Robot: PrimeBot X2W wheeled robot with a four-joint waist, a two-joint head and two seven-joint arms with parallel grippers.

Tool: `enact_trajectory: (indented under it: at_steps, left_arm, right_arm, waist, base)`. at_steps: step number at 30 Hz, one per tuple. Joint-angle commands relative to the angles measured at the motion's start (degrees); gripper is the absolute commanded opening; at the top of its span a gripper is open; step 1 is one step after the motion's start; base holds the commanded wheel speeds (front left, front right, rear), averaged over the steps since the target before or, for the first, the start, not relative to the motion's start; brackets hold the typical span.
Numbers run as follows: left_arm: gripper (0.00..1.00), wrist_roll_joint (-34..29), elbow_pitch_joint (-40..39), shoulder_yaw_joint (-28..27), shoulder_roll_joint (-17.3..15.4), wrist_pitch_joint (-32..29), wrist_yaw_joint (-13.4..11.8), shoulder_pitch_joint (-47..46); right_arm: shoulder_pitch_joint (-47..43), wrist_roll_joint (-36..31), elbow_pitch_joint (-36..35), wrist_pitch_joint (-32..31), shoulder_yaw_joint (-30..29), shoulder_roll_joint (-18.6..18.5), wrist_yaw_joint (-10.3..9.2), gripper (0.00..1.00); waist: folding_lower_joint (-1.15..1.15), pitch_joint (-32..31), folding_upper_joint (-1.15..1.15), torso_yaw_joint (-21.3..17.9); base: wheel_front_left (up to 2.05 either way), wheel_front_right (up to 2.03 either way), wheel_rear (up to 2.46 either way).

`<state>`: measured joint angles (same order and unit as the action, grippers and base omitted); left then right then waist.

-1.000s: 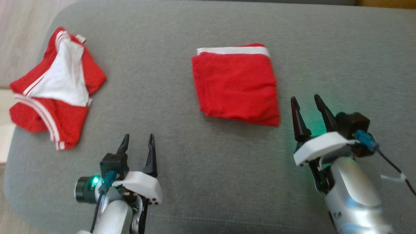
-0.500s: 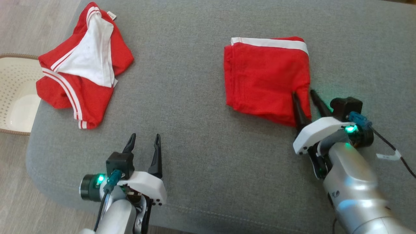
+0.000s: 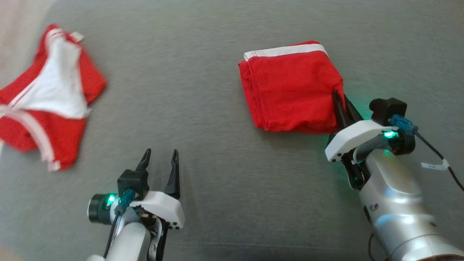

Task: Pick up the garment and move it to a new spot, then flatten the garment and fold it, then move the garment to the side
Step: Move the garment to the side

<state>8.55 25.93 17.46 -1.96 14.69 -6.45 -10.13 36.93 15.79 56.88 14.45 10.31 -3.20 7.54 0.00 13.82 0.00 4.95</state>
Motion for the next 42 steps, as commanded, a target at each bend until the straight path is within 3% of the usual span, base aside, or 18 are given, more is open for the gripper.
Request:
enact_trajectory:
  at_steps: [1, 14, 22, 31, 42]
  left_arm:
    - [1.00, -0.56, -1.71, -2.20, -0.92, 0.30, 0.15, -1.68]
    - [1.00, -3.48, -0.95, -2.94, -0.92, 0.30, 1.95, -5.30]
    - [1.00, -4.97, -0.90, -3.06, -0.96, 0.30, 3.69, -6.63]
    - [1.00, -6.15, -1.34, -1.97, -0.95, 0.30, 4.84, -6.73]
    - [1.00, -6.72, -2.35, -1.97, -1.00, 0.31, 4.79, -7.59]
  right_arm:
    - [-0.08, -0.23, -1.75, 0.53, 0.79, 0.32, -0.05, 0.00]
    - [-2.42, 2.34, -6.37, 0.54, 2.82, 0.32, -0.05, 0.00]
    - [-3.15, 4.41, -8.48, 0.54, 3.96, 0.32, -0.05, 0.00]
    - [0.63, -2.02, -8.49, 0.54, -2.12, -0.64, -0.05, 0.00]
    - [11.46, -13.37, 0.46, 0.54, -15.59, -10.80, -0.05, 0.00]
  waist:
    - [0.00, -0.65, 0.00, -3.97]
    - [0.00, 1.94, 0.00, -25.30]
    - [0.00, 3.91, 0.00, -32.88]
    - [0.00, 5.50, 0.00, -30.59]
    - [0.00, 7.93, 0.00, -23.77]
  base:
    - [0.00, 0.00, 0.00]
    - [0.00, 0.00, 0.00]
    - [0.00, 0.00, 0.00]
    - [0.00, 0.00, 0.00]
    - [0.00, 0.00, 0.00]
